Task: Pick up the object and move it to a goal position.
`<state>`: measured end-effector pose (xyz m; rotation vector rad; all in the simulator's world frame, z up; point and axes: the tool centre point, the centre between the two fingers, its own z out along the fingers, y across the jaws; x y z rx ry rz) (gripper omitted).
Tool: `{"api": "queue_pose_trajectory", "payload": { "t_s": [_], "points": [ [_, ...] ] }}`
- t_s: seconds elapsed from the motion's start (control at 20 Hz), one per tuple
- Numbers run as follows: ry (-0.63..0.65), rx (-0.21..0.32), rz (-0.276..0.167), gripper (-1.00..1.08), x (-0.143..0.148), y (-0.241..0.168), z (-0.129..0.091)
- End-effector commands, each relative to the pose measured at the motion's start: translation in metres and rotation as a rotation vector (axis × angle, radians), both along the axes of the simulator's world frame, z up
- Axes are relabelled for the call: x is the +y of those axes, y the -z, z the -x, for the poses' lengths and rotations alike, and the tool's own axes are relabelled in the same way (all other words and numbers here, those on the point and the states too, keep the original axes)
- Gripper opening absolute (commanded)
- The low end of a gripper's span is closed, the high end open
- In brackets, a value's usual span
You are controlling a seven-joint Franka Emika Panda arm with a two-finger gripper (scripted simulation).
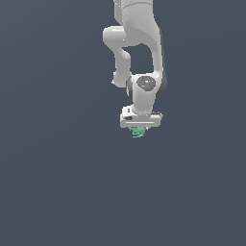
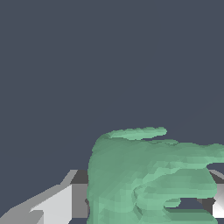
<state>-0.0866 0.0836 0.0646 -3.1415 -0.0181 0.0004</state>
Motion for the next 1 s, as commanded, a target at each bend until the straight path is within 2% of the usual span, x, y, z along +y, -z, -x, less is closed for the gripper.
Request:
{"api": "queue_pose_trajectory", "payload": {
  "t_s": [0.0,0.35,0.95],
  "points": [
    [0.001,-0.001,0.000,-1.00,-0.008,-0.014,-0.001],
    [0.000,-0.001,-0.001,-1.00,-0.038,-0.069,-0.004],
    [0.000,-0.001,-0.003,-1.00,-0.106,-0.192,-0.013]
  ]
}}
